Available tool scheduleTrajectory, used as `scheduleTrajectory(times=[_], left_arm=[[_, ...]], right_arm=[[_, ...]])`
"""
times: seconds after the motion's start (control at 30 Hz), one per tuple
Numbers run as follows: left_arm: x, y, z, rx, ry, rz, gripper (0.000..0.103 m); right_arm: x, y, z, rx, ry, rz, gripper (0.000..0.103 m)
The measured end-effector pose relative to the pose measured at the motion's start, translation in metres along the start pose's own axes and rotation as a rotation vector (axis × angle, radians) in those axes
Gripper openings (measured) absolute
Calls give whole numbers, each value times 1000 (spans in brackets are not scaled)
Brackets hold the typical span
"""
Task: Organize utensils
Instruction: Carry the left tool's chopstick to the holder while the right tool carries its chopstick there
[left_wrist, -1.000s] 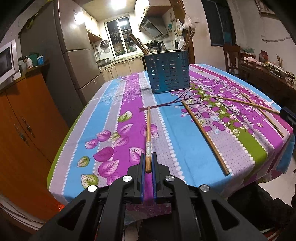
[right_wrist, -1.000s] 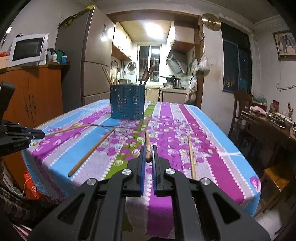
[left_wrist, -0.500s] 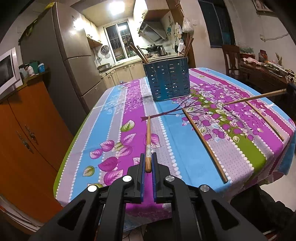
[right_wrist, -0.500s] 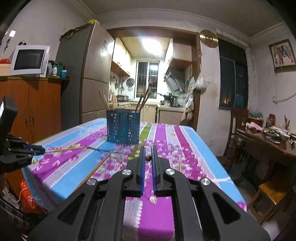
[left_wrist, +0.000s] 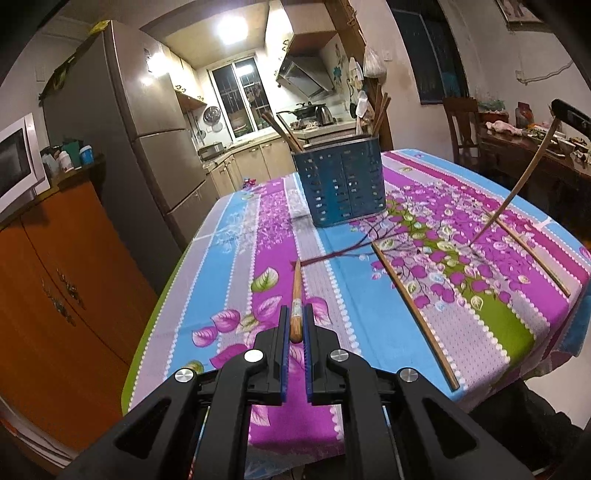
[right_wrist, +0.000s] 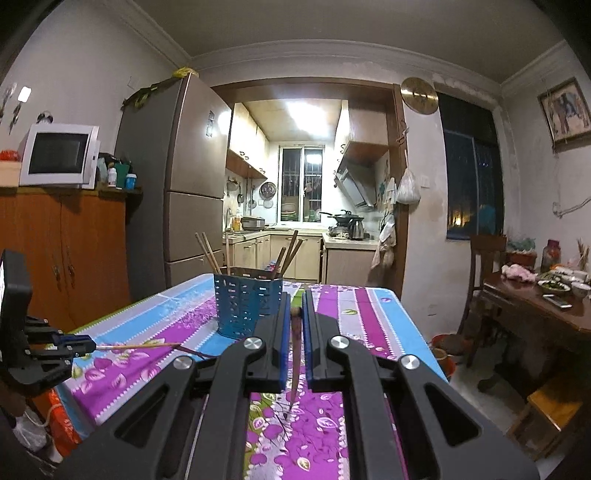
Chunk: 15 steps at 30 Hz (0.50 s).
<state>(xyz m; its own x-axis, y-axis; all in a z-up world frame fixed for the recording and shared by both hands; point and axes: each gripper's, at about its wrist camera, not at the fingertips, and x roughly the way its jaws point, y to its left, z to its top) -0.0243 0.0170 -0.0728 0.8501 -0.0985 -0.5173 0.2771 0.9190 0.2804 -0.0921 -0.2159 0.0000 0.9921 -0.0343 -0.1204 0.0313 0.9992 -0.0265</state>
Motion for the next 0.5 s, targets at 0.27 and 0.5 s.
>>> scheduleTrajectory(times=[0.27, 0.5], left_arm=[[2, 26, 24, -73, -3, -125, 8], [3, 45, 44, -101, 2, -197, 8]], right_arm=[[8, -3, 17, 0, -2, 18, 5], [13, -2, 30, -19, -16, 26, 5]])
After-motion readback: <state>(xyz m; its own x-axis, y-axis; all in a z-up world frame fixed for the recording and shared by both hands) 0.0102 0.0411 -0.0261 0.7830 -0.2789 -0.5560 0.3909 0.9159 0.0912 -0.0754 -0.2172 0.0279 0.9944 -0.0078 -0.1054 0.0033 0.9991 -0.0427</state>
